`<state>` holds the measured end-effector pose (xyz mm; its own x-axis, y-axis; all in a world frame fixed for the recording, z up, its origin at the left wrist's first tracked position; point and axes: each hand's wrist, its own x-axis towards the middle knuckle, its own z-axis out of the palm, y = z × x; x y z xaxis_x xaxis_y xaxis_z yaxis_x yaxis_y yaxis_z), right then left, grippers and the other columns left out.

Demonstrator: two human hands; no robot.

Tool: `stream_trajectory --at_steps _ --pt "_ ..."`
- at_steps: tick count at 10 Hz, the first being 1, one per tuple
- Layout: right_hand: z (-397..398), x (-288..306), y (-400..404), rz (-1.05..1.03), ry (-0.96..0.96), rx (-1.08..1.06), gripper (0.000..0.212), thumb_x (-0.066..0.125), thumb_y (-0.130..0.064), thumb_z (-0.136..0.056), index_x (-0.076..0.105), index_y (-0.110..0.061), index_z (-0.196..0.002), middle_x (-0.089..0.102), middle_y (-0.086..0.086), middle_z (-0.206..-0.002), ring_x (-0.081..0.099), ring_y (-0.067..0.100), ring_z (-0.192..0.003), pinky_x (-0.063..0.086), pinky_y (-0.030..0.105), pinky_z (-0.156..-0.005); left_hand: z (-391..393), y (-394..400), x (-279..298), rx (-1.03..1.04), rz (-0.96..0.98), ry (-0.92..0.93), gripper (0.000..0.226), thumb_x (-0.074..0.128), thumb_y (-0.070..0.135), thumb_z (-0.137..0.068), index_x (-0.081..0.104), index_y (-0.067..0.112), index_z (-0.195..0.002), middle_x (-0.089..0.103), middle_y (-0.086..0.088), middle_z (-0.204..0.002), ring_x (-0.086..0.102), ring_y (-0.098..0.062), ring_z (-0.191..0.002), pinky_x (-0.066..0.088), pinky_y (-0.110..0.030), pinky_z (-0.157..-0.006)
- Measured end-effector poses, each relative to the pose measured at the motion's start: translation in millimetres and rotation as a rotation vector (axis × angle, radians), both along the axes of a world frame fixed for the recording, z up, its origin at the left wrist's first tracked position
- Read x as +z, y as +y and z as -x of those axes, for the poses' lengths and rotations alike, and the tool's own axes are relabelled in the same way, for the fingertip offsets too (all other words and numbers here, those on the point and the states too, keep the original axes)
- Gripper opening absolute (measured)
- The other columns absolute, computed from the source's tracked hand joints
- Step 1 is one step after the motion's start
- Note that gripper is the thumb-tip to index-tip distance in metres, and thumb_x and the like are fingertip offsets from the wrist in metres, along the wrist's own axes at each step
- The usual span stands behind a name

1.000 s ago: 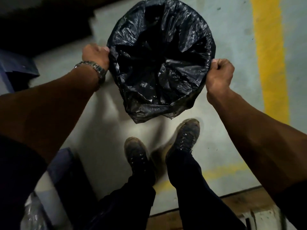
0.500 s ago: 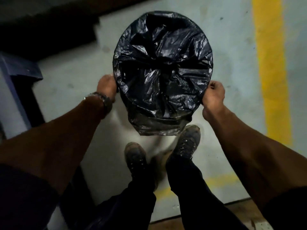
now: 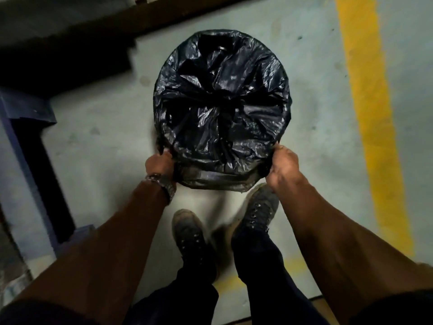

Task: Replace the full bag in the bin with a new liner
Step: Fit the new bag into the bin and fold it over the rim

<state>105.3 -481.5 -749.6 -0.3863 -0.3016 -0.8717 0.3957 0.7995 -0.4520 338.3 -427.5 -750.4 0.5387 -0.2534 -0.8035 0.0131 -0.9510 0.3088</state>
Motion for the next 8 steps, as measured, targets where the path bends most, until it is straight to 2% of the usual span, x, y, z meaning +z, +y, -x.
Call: stream_trajectory --at_steps 1,2,3,4,5,6,7,8 --pt "-5.6 13.7 11.9 0.031 0.125 0.064 0.011 0.058 -0.008 -0.093 0.064 -0.010 -0.084 0.065 0.007 -0.078 0.061 0.022 -0.074 0.056 0.031 -0.069 11.4 11.2 -3.3 0.078 0.043 -0.184 0.022 0.046 0.022 -0.096 0.046 0.015 -0.076 0.054 -0.029 -0.125 0.053 -0.040 -0.117 0.043 -0.040 -0.098" --pt "-9.5 20.4 31.2 0.078 0.267 0.043 0.013 0.063 -0.004 -0.090 0.063 -0.013 -0.099 0.065 0.006 -0.084 0.062 0.019 -0.077 0.056 0.031 -0.078 32.5 23.3 13.3 0.146 0.269 -0.305 0.022 0.050 0.008 -0.092 0.033 0.013 -0.104 0.056 -0.031 -0.107 0.058 -0.037 -0.096 0.042 -0.034 -0.084" --pt "-20.6 24.6 50.5 0.096 0.325 0.028 0.020 0.066 -0.004 -0.087 0.063 -0.021 -0.097 0.061 -0.005 -0.077 0.060 0.014 -0.074 0.051 0.021 -0.074 52.6 38.7 27.0 0.003 0.438 -0.270 0.026 0.040 -0.014 -0.087 0.033 0.007 -0.099 0.050 -0.020 -0.092 0.051 -0.025 -0.084 0.039 -0.013 -0.068" --pt "-38.4 28.5 63.5 0.092 0.339 0.060 0.030 0.064 0.006 -0.085 0.060 -0.024 -0.080 0.063 -0.002 -0.077 0.061 0.020 -0.079 0.050 0.017 -0.073 66.5 51.0 26.0 -0.090 0.436 -0.266 0.033 0.038 -0.023 -0.080 0.050 0.004 -0.095 0.052 -0.017 -0.095 0.051 -0.001 -0.073 0.038 -0.001 -0.072" --pt "-55.4 37.7 67.8 0.030 0.271 0.025 0.038 0.059 0.012 -0.085 0.062 -0.025 -0.074 0.067 0.011 -0.083 0.064 0.030 -0.081 0.055 0.043 -0.084 76.8 49.7 33.1 0.041 0.318 -0.078 0.040 0.044 -0.016 -0.086 0.053 0.024 -0.082 0.060 -0.013 -0.095 0.054 0.016 -0.066 0.042 -0.005 -0.075" --pt "-60.9 39.8 69.7 0.012 0.198 -0.037 0.039 0.054 0.015 -0.087 0.063 -0.022 -0.075 0.065 0.007 -0.080 0.060 0.025 -0.076 0.053 0.043 -0.079 87.8 42.3 45.1 0.330 0.325 0.163 0.030 0.047 -0.017 -0.085 0.063 0.008 -0.083 0.064 -0.013 -0.088 0.062 -0.019 -0.083 0.055 -0.033 -0.077" --pt "-61.8 38.9 70.2 0.005 0.190 -0.059 0.032 0.057 0.013 -0.086 0.065 -0.018 -0.080 0.067 0.011 -0.086 0.061 0.026 -0.078 0.054 0.045 -0.082 83.8 37.9 60.2 0.610 0.355 0.508 0.020 0.047 -0.001 -0.076 0.061 0.008 -0.088 0.064 -0.012 -0.089 0.059 -0.027 -0.082 0.054 -0.026 -0.061" --pt "-64.1 42.2 72.4 0.007 0.188 -0.071 0.031 0.059 0.010 -0.086 0.065 -0.020 -0.081 0.069 0.014 -0.091 0.063 0.027 -0.083 0.052 0.051 -0.090 81.1 37.6 74.9 0.750 0.338 0.764 0.015 0.050 0.019 -0.078 0.060 0.013 -0.087 0.065 -0.006 -0.091 0.058 -0.024 -0.087 0.046 -0.036 -0.078"
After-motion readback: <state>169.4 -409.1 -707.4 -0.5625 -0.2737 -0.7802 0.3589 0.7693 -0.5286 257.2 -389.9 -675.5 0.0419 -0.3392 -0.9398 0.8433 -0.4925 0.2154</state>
